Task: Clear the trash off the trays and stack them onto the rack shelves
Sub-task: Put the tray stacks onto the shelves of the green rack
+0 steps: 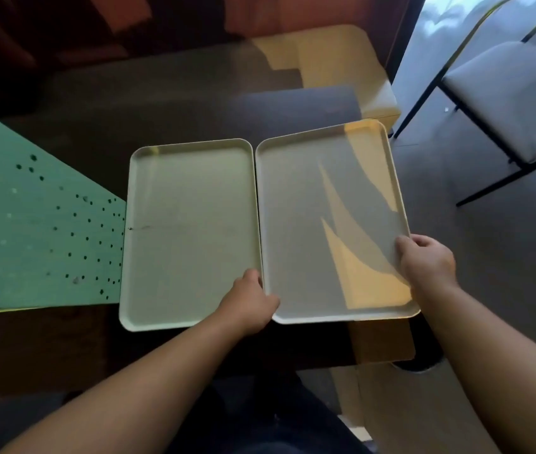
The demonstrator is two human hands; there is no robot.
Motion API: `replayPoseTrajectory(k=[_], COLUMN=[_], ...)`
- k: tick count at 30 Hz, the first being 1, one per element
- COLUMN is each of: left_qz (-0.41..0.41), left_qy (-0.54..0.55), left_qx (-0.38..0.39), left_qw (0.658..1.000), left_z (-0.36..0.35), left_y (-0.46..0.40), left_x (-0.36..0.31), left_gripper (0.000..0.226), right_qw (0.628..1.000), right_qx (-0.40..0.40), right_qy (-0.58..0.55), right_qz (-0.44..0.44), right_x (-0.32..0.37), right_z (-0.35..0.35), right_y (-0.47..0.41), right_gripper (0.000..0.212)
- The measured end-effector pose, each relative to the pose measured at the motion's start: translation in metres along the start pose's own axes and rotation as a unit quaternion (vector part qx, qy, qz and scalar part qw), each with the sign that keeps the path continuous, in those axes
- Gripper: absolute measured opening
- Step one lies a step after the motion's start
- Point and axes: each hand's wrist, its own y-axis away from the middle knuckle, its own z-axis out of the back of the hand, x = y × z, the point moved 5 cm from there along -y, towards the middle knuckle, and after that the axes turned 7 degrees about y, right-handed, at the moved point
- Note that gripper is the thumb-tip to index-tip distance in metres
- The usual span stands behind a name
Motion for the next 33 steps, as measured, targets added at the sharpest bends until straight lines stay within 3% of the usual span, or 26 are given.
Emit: replayPoseTrajectory(k=[5, 8, 11, 14, 16, 19, 25, 30, 33], left_qz=[-0.027, -0.067, -0.090, -0.098, -0.107, -0.079, 0.029, 0.020, 0.024], left_qy=[0.042, 0.114, 0.113, 0.139, 0.160, 0.166, 0.184, 0.212, 0.229], left_qx=[0.011, -0.049, -0.112, -0.134, -0.139, -0.151, -0.193, -0.191, -0.178], left_qw=[0.999, 0.990, 0.983, 0.976, 0.972, 0.971, 0.963, 0.958, 0.957], left_z=[0.006, 0.020, 0.039, 0.057, 0.067, 0.081, 0.102, 0.116, 0.126], left_y=[0.008, 0.020, 0.036, 0.047, 0.051, 0.052, 0.054, 0.054, 0.050], left_x=[-0.001, -0.003, 0.004, 0.020, 0.033, 0.060, 0.121, 0.154, 0.165], left_gripper=[0.054, 0.041, 0.042, 0.042, 0.030, 0.018, 0.035, 0.045, 0.049], right_qw=[0.996, 0.992, 0.989, 0.986, 0.984, 0.981, 0.984, 0.991, 0.990], right_qx=[0.037, 0.050, 0.048, 0.057, 0.076, 0.115, 0.135, 0.107, 0.108], right_qy=[-0.043, -0.066, -0.077, -0.097, -0.106, -0.124, -0.097, -0.049, -0.003], right_qz=[0.066, 0.099, 0.120, 0.119, 0.117, 0.097, 0.056, 0.059, 0.092], right_x=[0.027, 0.041, 0.050, 0.057, 0.064, 0.067, 0.048, 0.045, 0.052], right_z=[0.018, 0.025, 0.027, 0.016, -0.003, -0.048, -0.144, -0.180, -0.191], right_y=[0.009, 0.027, 0.040, 0.044, 0.046, 0.052, 0.073, 0.093, 0.106], right_gripper=[0.018, 0.015, 0.013, 0.021, 0.024, 0.023, 0.035, 0.019, 0.024])
